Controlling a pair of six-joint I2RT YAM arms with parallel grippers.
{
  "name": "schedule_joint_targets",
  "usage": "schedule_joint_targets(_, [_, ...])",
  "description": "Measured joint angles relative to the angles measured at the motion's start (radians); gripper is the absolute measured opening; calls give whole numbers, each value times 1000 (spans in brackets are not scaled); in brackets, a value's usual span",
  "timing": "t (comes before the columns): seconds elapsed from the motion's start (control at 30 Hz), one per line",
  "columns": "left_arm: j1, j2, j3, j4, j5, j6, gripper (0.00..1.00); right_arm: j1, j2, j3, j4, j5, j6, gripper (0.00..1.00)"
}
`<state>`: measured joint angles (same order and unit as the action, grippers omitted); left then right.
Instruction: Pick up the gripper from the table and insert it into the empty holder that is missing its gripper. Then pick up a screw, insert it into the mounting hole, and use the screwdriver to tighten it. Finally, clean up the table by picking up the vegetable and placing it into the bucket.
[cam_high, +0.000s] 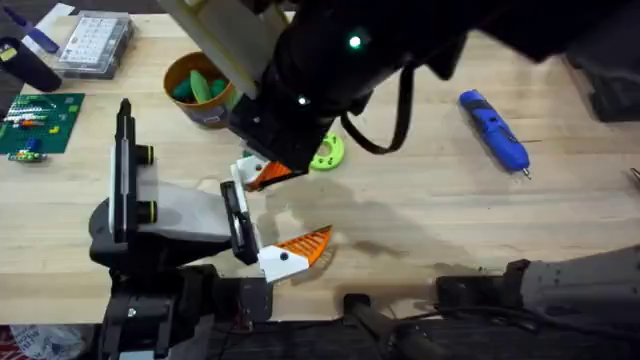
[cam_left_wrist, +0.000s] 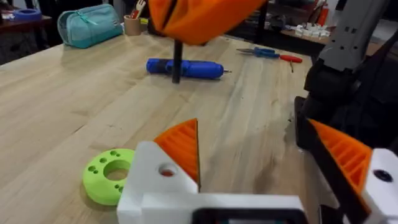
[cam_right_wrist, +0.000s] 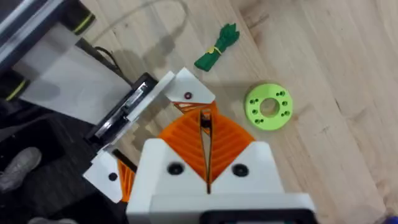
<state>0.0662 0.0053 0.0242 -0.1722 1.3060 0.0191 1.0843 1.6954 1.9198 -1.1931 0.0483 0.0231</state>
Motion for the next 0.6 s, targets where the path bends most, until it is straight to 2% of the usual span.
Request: schedule_joint_targets(0.6, [0,0,0,0,0,0,991,3,39,0,19,0,12,5])
